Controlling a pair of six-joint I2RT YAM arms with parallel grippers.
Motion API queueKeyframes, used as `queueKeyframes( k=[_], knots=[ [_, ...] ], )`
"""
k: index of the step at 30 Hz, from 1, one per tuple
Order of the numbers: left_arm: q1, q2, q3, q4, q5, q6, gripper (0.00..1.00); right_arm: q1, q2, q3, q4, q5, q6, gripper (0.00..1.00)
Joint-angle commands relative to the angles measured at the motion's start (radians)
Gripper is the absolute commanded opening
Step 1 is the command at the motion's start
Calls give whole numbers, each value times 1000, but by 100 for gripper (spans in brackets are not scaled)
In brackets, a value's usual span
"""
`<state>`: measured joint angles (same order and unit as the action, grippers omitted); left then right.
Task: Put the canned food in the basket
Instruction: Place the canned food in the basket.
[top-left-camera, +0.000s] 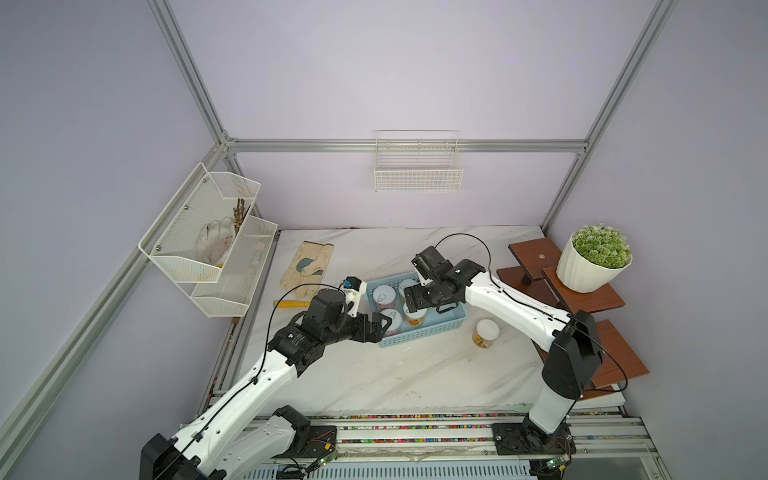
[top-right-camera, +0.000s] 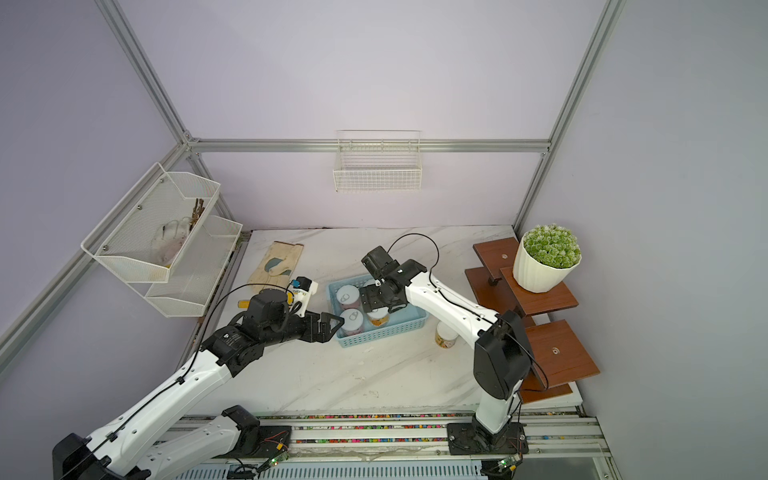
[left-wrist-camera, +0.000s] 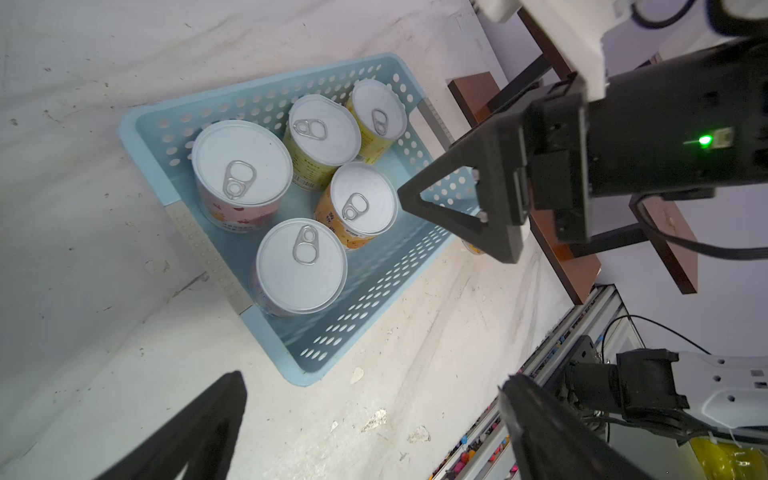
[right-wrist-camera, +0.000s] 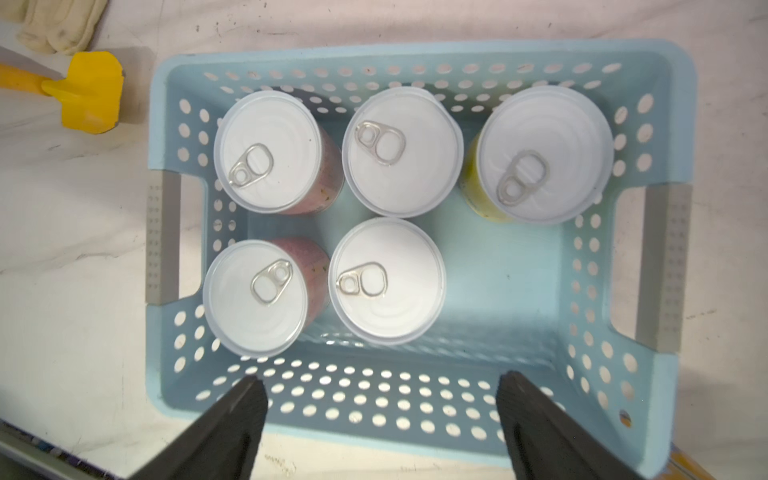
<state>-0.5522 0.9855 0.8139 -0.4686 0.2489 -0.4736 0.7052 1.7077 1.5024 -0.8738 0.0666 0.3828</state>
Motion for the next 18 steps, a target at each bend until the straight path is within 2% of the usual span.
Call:
queueKeyframes(
  k=[1,5,10,18],
  knots=[
    [-50,24,58,66,-23,50,100,8,-89,-102,34,-4,15,93],
    [-101,69,84,106,-24,74,100,7,-237,-206,37,46,46,93],
    [-159,151,125,162,-1,101,100,6,-411,-343,28,197,113,93],
    [-231,294,209,231,44,124,100,-62,-523,-486,-22,296,170,94]
  ],
)
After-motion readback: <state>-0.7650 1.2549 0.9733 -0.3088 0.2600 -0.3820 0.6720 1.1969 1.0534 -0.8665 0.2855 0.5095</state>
